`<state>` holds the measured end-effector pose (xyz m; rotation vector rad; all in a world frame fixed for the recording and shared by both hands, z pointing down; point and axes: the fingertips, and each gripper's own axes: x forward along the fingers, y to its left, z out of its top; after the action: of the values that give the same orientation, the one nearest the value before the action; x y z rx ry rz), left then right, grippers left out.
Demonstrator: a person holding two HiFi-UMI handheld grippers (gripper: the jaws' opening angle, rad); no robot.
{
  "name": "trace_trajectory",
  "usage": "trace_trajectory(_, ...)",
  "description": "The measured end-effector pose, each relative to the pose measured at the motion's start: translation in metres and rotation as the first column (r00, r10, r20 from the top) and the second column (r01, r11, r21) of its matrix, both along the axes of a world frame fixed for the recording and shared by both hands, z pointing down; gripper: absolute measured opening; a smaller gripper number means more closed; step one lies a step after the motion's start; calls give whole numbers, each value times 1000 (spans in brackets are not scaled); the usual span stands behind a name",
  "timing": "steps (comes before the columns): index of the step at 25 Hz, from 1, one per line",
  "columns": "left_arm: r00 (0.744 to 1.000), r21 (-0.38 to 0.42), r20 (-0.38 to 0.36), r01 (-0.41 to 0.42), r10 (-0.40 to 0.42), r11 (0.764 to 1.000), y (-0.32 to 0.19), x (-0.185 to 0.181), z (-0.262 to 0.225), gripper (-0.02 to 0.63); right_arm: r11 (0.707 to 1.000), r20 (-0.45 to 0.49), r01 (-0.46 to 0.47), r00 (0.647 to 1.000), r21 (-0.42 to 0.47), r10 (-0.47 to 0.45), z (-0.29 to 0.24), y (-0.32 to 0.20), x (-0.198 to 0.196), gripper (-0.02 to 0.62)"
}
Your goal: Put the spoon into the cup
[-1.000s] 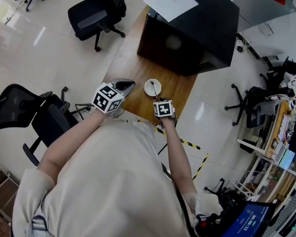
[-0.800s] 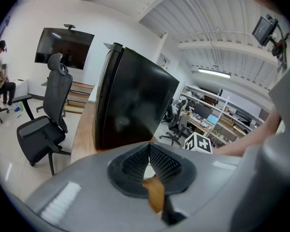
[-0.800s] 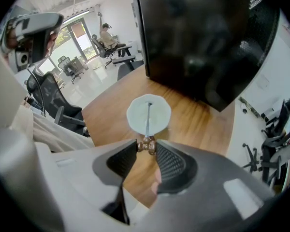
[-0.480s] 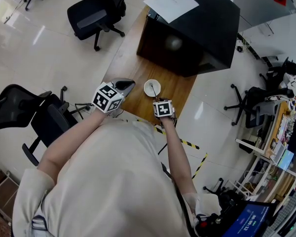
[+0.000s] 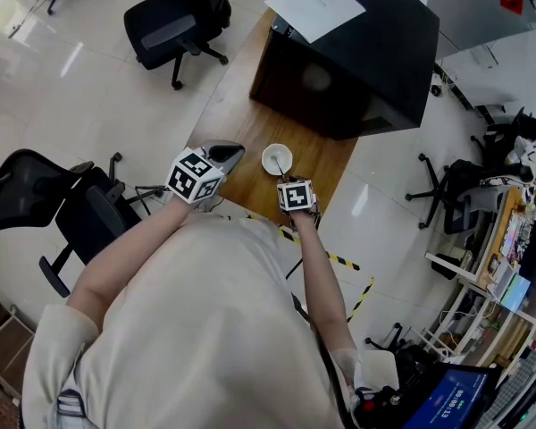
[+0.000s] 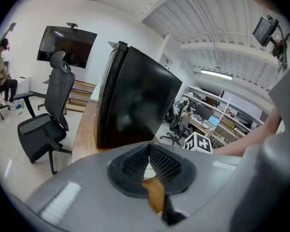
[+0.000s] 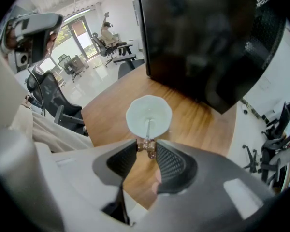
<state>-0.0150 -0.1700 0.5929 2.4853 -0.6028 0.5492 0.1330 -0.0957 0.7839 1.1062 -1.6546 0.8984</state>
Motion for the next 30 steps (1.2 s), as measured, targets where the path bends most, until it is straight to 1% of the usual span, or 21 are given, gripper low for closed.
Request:
trace_trajectory(2,1000,-2,-1,1,-1,1000,0,1,1,5,1000,-10,4,1000,4,-4,1,-2,2,127)
trace_trajectory(5,1000,-3,-2,1,-1,1000,-2,0,2,5,1000,14,-3,1000,-19,3,3,0,-3,127)
trace_trajectory(10,1000,-5,-2,5,-5,1000,-4,-1,3,5,1000,-15,6,1000,0,-6,3,-7,2,127)
trace_trajectory(23,1000,-4,4,-2,2,1000,-4,-4,2,5,1000,-24,-4,1000,-26,4,14,-5,5,127)
trace_trajectory(27,1000,1,3,-9,9,1000,-6,-6,0,5,1000,14,-20,1000,1,20,8,-9,3,131)
trace_trajectory(30,1000,9,0,-22,22,1000,-4,-10,-4,5,999,34,-34,999,39,33,3,-12,1,175)
